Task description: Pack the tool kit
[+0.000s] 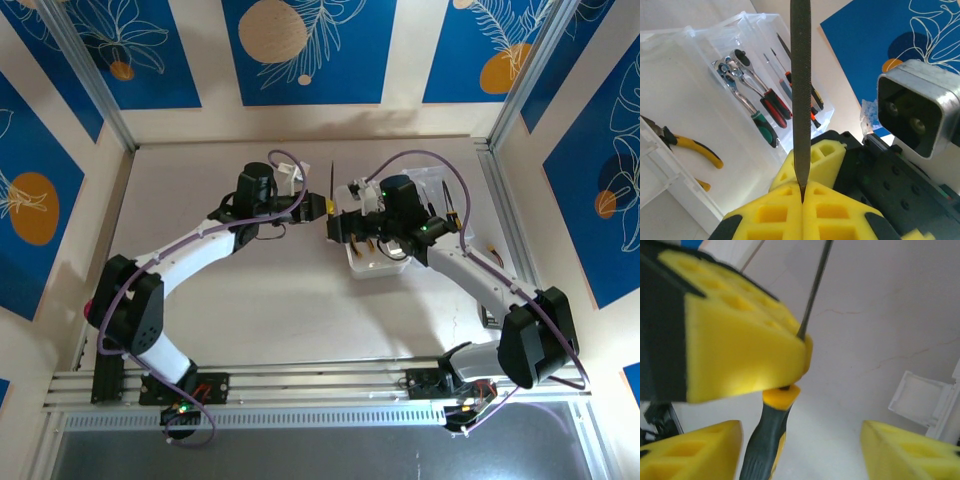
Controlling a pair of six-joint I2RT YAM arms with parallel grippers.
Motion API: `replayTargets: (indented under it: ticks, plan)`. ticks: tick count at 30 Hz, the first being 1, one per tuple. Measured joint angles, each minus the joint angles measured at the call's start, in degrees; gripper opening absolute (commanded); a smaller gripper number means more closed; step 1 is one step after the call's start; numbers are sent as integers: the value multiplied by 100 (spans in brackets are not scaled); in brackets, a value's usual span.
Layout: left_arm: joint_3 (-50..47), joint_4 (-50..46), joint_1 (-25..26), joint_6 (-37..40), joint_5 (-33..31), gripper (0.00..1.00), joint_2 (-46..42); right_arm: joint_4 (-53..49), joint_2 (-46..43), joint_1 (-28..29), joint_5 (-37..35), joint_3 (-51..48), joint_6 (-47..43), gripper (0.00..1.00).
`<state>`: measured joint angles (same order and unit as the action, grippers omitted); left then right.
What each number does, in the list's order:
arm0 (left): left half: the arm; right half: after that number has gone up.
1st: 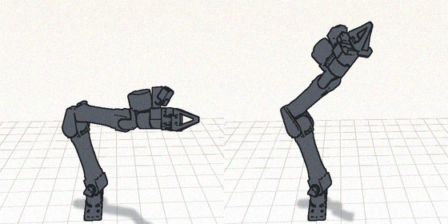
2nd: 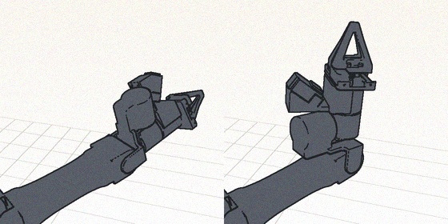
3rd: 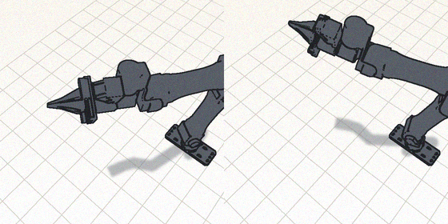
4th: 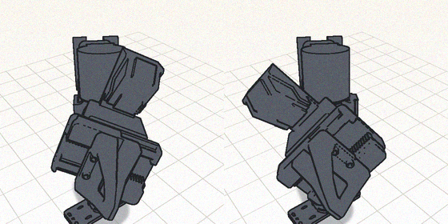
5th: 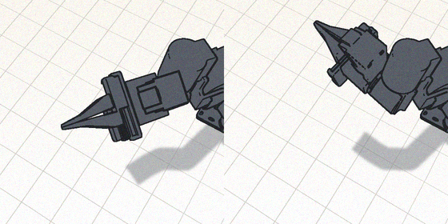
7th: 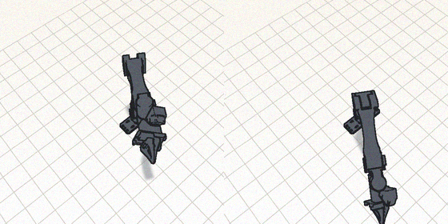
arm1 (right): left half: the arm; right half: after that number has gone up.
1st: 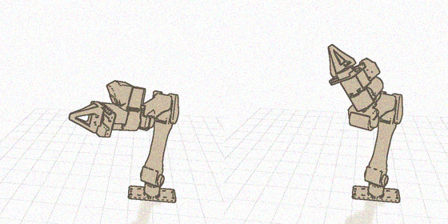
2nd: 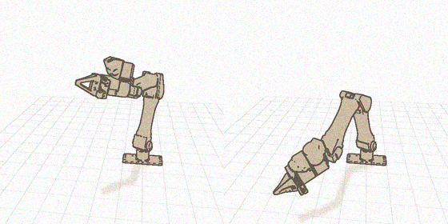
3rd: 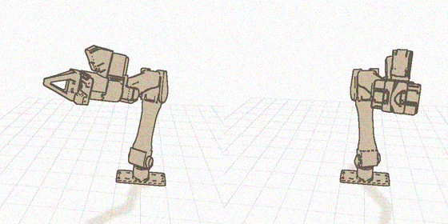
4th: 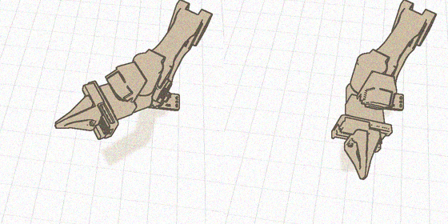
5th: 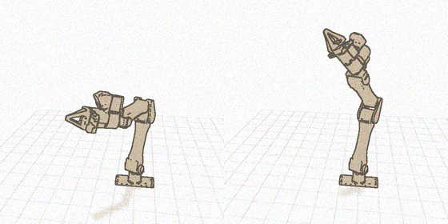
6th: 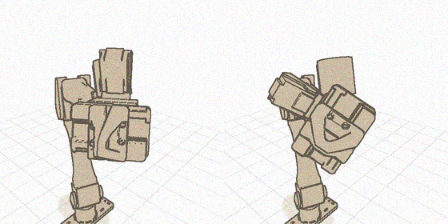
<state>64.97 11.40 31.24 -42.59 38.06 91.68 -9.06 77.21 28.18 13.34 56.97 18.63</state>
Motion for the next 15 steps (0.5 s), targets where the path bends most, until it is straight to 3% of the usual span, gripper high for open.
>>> replayTargets:
  ticks: [9, 15]
  plan:
    - [-153, 205, -2, -87, 42, 0, 0, 343, 63, 101, -181, 4, 190, 35]
    - [-205, 234, -24, -85, 28, 0, 0, 396, 188, 153, -177, 68, 269, 28]
